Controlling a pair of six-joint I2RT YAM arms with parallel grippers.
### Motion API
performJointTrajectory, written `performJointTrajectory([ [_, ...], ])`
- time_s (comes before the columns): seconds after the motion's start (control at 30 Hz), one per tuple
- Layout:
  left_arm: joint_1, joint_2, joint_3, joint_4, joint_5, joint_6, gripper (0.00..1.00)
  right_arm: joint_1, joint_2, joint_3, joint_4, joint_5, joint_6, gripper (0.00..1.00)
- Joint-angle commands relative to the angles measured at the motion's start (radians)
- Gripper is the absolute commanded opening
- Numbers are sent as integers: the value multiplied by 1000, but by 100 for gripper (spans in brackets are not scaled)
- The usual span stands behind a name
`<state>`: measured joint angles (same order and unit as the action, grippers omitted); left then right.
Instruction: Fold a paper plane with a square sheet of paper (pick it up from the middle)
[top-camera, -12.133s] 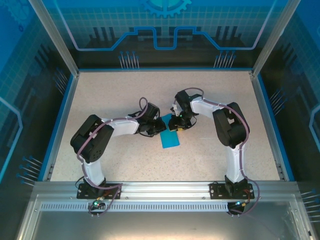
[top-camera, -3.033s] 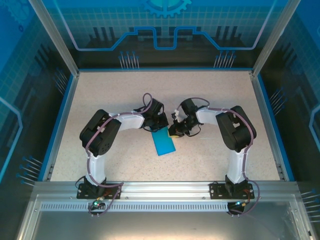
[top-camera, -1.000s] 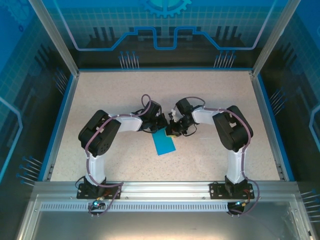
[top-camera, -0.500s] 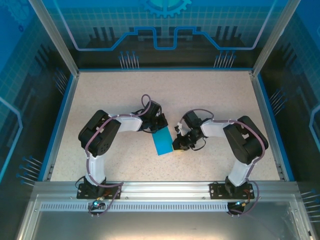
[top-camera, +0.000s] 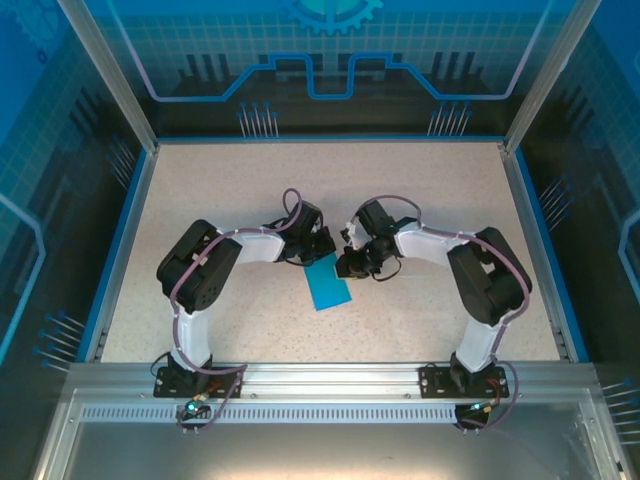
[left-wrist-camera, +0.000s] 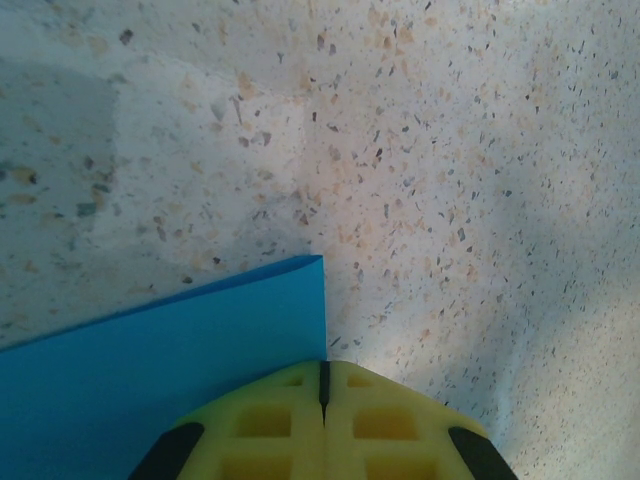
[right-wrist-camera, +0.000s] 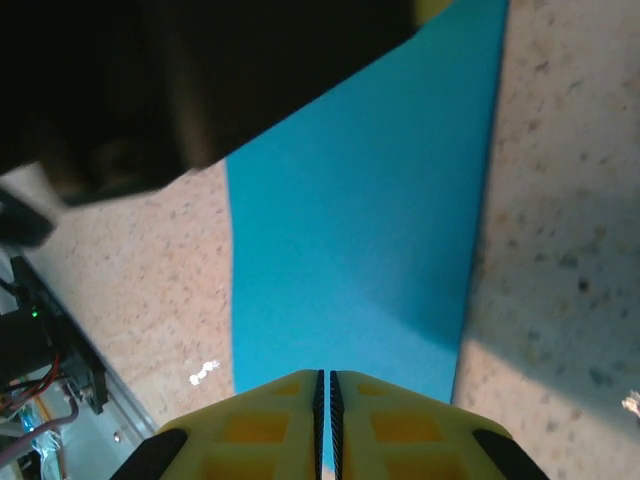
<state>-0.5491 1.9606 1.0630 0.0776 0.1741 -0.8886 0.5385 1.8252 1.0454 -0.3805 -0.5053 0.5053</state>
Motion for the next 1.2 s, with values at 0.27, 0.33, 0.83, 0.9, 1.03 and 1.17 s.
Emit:
performJointTrajectory([
  [0.27, 12, -19, -8, -73, 87, 19, 9, 1, 89, -40, -17, 3, 9, 12],
  [0.33, 9, -37, -6, -55, 130, 16, 12, -1, 95, -43, -12, 1, 11, 12],
  [0.83, -40, -3, -20, -62, 156, -1, 10, -9, 111, -43, -9, -14, 23, 11],
  [0.9, -39, 1, -19, -74, 119, 5, 9, -8, 108, -45, -12, -13, 22, 11],
  [1.03, -35, 10, -14, -101, 56, 26, 8, -9, 104, -60, -21, -12, 21, 11],
  [1.17, -24, 25, -15, -95, 37, 41, 8, -8, 96, -88, -20, -13, 21, 11],
])
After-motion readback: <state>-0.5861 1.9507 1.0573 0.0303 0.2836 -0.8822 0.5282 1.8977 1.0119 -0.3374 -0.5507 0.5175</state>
